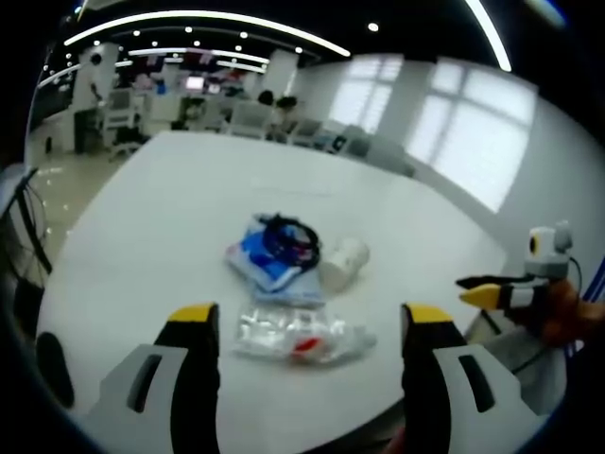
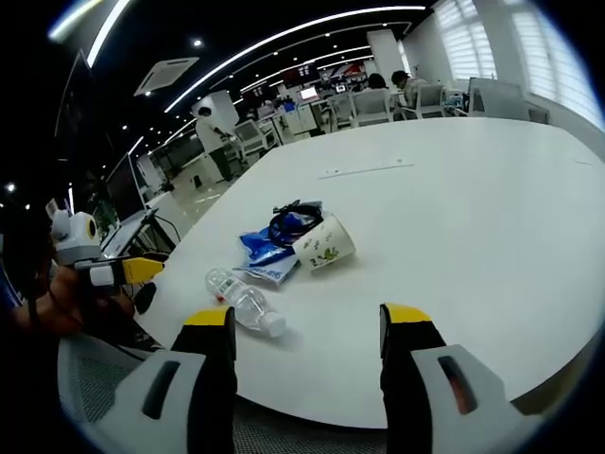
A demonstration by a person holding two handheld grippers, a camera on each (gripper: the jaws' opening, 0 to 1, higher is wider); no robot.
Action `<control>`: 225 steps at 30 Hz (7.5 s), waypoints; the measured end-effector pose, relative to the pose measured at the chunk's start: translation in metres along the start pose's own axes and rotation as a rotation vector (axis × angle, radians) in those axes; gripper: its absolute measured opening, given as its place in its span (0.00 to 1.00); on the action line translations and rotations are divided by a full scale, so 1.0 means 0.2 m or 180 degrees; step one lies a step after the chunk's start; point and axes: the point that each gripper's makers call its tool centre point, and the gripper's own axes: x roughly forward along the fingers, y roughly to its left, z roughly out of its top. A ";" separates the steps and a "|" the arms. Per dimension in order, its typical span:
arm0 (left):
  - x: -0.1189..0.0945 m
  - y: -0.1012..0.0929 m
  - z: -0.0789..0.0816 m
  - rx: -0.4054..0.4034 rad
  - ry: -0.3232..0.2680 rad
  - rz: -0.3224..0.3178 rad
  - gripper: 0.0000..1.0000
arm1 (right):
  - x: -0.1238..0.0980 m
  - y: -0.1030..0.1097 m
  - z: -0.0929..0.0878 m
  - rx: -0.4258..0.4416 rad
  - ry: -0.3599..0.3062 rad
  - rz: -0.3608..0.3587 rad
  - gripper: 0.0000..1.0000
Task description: Arrange the tabletop items into an orderly group along one side of the table until the central work area is clear of visible clutter.
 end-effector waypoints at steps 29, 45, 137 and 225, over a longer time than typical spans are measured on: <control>-0.01 0.01 0.01 -0.0004 -0.0032 0.0008 0.75 | 0.00 0.01 0.00 -0.0040 0.0021 0.0011 0.62; 0.04 -0.06 -0.03 0.0269 0.0165 -0.0151 0.74 | 0.00 0.00 0.00 -0.0039 0.0016 -0.0010 0.62; 0.42 0.01 -0.39 0.3441 0.2061 -0.1601 0.35 | 0.02 0.01 -0.02 -0.0174 0.0111 0.0009 0.61; 0.88 1.11 0.64 0.0462 -0.0646 0.0708 0.35 | 0.12 0.13 -0.27 -0.0542 0.0895 0.0261 0.60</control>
